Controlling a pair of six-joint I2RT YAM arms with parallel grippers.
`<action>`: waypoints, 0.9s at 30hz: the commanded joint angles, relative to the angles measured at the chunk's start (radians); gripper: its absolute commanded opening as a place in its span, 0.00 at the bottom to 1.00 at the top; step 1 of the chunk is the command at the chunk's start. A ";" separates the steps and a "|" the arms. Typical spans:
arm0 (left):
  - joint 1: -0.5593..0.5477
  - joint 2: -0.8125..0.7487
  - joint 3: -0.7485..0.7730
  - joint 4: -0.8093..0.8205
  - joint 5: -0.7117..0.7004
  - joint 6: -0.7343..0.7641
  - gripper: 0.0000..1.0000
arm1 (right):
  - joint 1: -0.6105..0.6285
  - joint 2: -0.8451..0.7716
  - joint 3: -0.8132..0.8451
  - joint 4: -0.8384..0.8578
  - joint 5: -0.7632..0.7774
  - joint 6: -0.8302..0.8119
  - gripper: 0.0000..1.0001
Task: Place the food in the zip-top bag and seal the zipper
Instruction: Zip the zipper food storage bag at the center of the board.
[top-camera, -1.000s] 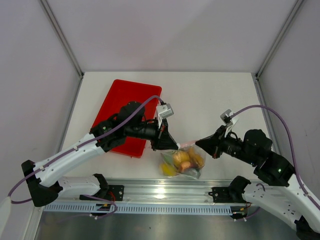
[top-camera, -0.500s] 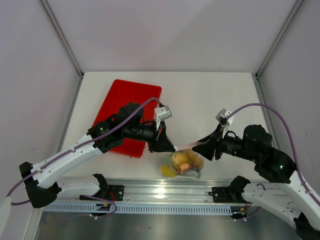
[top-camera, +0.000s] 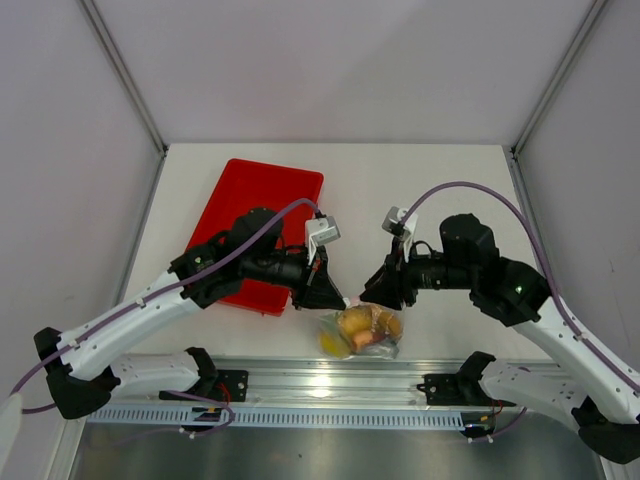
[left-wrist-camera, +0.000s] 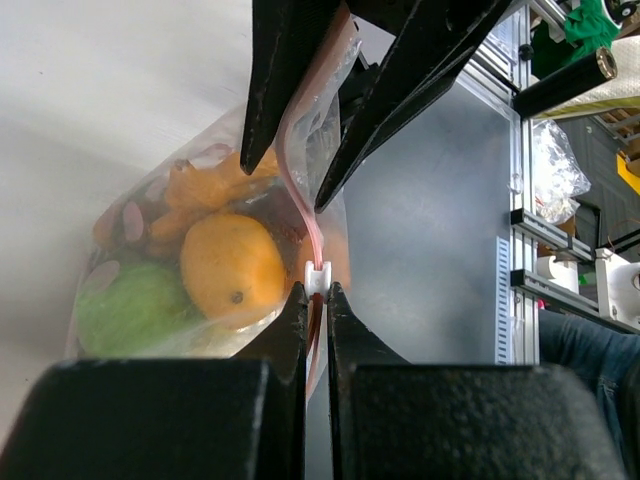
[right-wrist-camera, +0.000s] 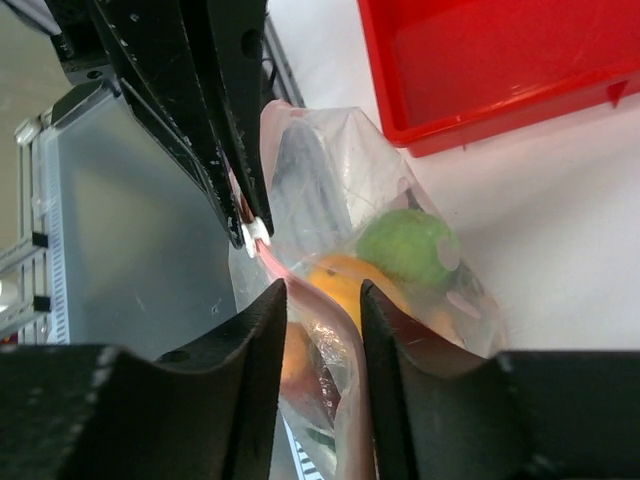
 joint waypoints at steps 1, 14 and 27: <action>-0.002 -0.027 0.005 0.039 0.026 0.002 0.01 | 0.006 0.038 0.069 -0.008 -0.098 -0.050 0.37; -0.005 -0.018 0.017 0.032 0.015 0.011 0.01 | 0.013 0.009 0.091 -0.050 -0.060 -0.087 0.34; -0.005 -0.040 0.005 0.024 0.008 0.014 0.00 | 0.009 0.021 0.124 -0.160 -0.078 -0.116 0.17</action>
